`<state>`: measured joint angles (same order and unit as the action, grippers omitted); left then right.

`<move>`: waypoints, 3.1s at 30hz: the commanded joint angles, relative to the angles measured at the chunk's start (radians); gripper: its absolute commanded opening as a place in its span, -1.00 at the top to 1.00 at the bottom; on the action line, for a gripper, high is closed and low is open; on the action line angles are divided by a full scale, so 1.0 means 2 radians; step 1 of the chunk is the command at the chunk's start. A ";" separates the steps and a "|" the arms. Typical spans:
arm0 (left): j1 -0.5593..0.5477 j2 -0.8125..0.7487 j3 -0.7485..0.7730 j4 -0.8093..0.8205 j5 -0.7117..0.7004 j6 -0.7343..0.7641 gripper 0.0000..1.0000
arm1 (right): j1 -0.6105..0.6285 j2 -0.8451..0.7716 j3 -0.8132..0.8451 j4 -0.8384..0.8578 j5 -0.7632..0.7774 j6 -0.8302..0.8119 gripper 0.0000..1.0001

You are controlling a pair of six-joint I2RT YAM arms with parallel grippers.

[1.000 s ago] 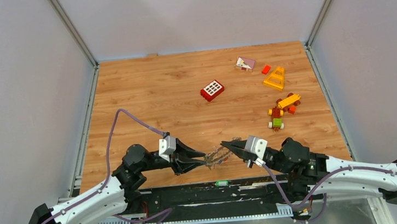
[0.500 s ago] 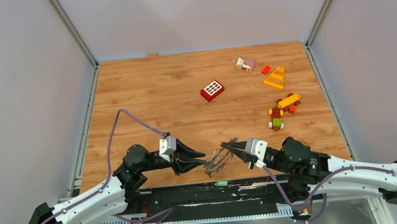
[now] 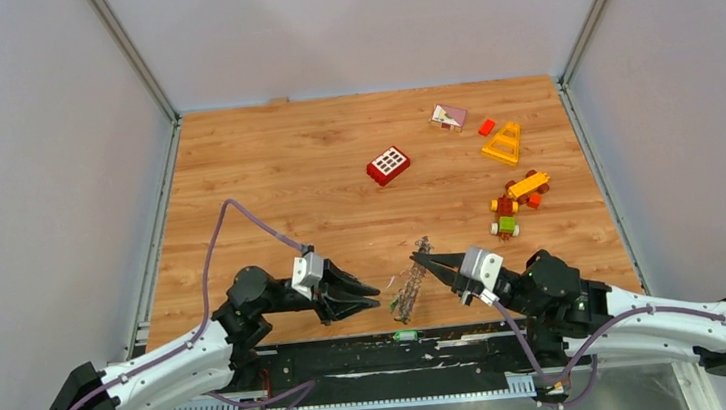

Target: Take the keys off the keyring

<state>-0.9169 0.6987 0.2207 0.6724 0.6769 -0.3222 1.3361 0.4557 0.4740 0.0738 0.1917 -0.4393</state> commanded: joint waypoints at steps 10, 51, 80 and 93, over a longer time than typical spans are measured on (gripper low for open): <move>-0.101 0.021 0.029 -0.044 -0.085 0.081 0.00 | -0.002 -0.014 0.009 0.064 0.019 -0.005 1.00; -0.166 0.127 0.061 0.040 -0.240 0.092 -0.26 | -0.002 0.034 0.006 0.123 0.045 0.004 1.00; -0.166 0.100 0.076 -0.038 -0.203 0.106 0.78 | -0.002 0.020 -0.002 0.124 0.053 0.007 1.00; -0.166 0.070 0.129 -0.200 -0.206 0.132 0.68 | -0.002 0.011 -0.009 0.122 0.055 0.007 1.00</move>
<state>-1.2434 0.8612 0.4179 0.3660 0.2443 -0.1032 1.3357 0.4919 0.4553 0.2451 0.2863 -0.4282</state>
